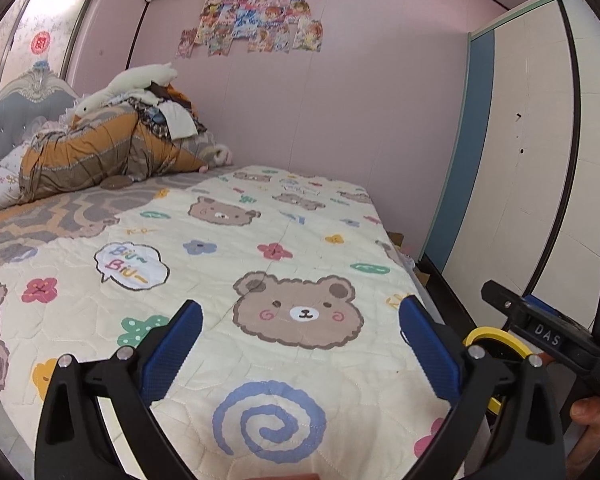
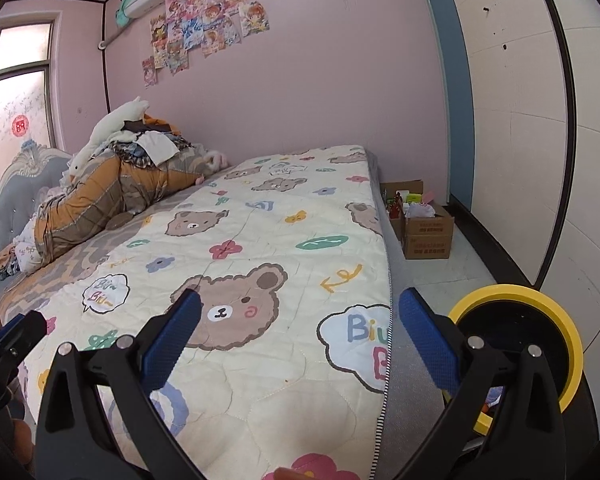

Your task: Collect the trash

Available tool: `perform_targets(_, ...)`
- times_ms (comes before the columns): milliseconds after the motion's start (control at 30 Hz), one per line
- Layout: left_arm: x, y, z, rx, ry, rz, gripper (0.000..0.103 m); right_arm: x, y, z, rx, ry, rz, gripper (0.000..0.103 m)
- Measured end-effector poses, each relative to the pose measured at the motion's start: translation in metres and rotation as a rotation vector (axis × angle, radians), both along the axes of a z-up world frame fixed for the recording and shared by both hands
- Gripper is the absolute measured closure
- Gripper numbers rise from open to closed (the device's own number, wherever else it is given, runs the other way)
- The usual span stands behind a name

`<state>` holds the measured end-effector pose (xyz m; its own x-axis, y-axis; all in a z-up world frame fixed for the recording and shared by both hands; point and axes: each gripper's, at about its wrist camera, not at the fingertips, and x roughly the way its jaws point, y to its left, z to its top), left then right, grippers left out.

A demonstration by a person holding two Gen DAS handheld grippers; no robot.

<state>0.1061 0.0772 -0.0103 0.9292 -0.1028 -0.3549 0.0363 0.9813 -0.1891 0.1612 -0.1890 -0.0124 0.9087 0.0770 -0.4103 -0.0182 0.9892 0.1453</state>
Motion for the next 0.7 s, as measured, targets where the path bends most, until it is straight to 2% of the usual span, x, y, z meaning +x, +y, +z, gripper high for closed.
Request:
perform_targets(400, -0.016, -0.015, 0.011, -0.012, -0.048, -0.037, 0.008, -0.017, -0.003, 0.002, 0.009, -0.038, -0.027, 0.008)
perform_targets(700, -0.018, -0.017, 0.010, -0.011, -0.050, -0.034, 0.008, -0.016, -0.006, -0.001, 0.024, -0.023, -0.036, 0.008)
